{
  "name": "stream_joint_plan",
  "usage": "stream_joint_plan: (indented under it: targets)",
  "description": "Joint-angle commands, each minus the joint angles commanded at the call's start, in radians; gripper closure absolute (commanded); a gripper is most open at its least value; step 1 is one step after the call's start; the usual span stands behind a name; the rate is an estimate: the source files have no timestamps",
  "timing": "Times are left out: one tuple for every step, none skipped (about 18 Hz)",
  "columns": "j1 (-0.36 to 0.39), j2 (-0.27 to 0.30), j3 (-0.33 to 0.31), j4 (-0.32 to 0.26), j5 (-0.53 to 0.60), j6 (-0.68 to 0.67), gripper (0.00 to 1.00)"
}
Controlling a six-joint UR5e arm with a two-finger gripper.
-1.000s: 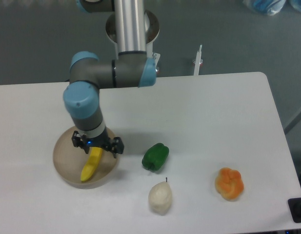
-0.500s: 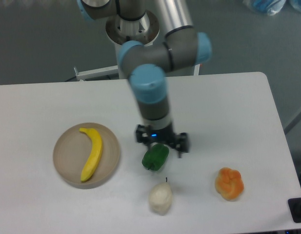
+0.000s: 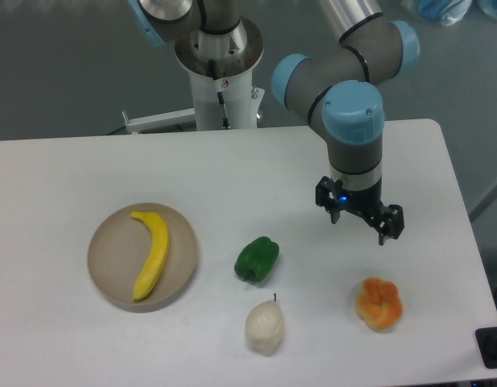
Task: Place bananas on a plate
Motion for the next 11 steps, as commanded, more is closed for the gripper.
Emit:
stream_joint_plan:
  targets:
    - [0.0, -0.003, 0.002, 0.0, 0.0, 0.002, 0.0]
    - [0.0, -0.003, 0.002, 0.005, 0.0, 0.0, 0.0]
    - [0.0, -0.003, 0.002, 0.012, 0.0, 0.0, 0.0]
    - [0.0, -0.003, 0.0, 0.017, 0.0, 0.0, 0.0]
    - [0.0, -0.003, -0.002, 0.018, 0.0, -0.002, 0.0]
    - [0.0, -0.005, -0.002, 0.018, 0.0, -0.003, 0.0]
    - [-0.002, -0.005, -0.003, 0.018, -0.002, -0.005, 0.0]
    - [-0.002, -0.005, -0.003, 0.02, -0.002, -0.008, 0.0]
    - [-0.002, -0.006, 0.0, 0.02, -0.002, -0.011, 0.0]
    - [-0.003, -0.008, 0.0, 0.02, -0.002, -0.012, 0.0]
    - [-0.003, -0.011, -0.002, 0.031, -0.002, -0.014, 0.0]
